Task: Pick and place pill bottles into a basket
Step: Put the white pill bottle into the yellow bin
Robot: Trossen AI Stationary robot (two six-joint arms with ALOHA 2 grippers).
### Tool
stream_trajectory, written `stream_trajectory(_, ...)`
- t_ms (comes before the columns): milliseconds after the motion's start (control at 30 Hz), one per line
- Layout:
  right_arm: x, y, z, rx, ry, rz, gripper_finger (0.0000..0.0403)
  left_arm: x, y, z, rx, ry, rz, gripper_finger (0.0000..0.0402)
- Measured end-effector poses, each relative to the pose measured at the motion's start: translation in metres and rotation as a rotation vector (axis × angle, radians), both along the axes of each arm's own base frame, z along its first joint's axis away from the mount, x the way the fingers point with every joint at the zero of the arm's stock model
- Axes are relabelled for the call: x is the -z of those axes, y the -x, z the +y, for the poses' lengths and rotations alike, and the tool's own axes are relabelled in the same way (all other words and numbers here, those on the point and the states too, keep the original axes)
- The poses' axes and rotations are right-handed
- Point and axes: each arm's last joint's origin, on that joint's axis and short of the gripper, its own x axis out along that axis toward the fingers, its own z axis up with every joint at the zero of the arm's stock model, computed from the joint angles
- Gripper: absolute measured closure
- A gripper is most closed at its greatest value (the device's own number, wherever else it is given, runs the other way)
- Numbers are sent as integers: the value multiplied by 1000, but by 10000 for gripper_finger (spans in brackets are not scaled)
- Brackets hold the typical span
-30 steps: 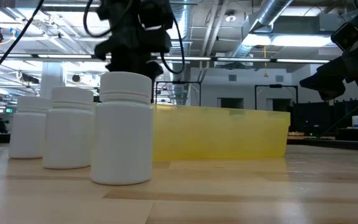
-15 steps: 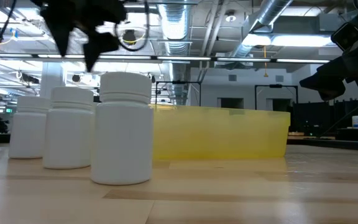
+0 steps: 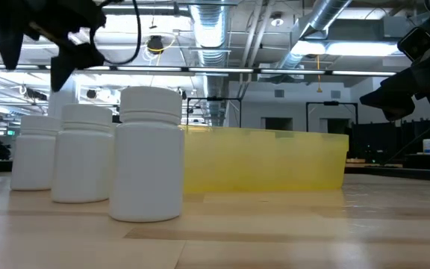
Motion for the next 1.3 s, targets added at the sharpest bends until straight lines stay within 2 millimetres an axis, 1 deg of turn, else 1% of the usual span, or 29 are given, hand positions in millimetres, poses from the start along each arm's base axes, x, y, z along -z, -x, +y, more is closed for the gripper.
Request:
stream_trajectory(167, 0, 0, 0, 0, 0, -1, 173, 14, -8, -2, 3, -11, -55, 102)
stream_trajectory(333, 0, 0, 0, 0, 0, 0, 173, 20, -20, -3, -5, -9, -94, 102)
stream_trajectory(500, 0, 0, 0, 0, 0, 0, 173, 25, -33, -10, -56, 12, -119, 102)
stream_trajectory(633, 0, 0, 0, 0, 0, 0, 173, 24, -35, -14, -102, 2, -140, 102)
stream_trajectory(733, 0, 0, 0, 0, 0, 0, 173, 24, -34, -22, -97, -2, -134, 102)
stream_trajectory(933, 0, 0, 0, 0, 0, 0, 173, 23, -32, -46, -26, 28, -154, 102)
stream_trajectory(1133, 0, 0, 0, 0, 0, 0, 173, 24, -35, -55, 62, 12, -200, 102)
stream_trajectory(1300, 0, 0, 0, 0, 0, -1, 173, 32, -41, -64, 57, 16, -174, 102)
